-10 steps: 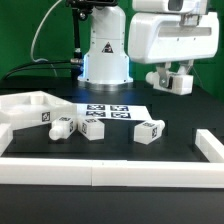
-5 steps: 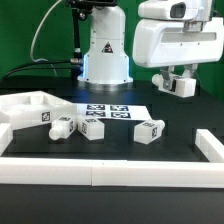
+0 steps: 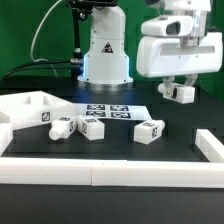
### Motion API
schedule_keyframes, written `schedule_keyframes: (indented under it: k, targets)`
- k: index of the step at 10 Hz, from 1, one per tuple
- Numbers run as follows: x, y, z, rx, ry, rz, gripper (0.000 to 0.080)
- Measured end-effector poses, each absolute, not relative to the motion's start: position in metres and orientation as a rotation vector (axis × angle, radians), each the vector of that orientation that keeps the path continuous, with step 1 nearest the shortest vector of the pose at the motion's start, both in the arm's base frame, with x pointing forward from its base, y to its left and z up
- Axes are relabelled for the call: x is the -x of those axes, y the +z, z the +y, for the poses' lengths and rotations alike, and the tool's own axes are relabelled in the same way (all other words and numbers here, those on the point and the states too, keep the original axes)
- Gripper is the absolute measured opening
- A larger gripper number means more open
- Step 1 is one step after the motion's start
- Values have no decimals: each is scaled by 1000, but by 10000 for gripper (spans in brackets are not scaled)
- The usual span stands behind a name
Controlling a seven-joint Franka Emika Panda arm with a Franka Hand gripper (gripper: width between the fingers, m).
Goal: Assemble one leg
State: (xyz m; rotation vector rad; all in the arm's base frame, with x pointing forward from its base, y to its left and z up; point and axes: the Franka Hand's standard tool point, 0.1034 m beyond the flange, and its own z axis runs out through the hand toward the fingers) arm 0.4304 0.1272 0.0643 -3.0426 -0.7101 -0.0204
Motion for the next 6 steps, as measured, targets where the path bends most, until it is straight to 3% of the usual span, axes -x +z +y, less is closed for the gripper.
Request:
schedule_keyframes:
  k: [4,6]
  targets:
    - [-428,59,132,3050,-27,-656,266]
    - [-406,31,150,3044,21,-633,266]
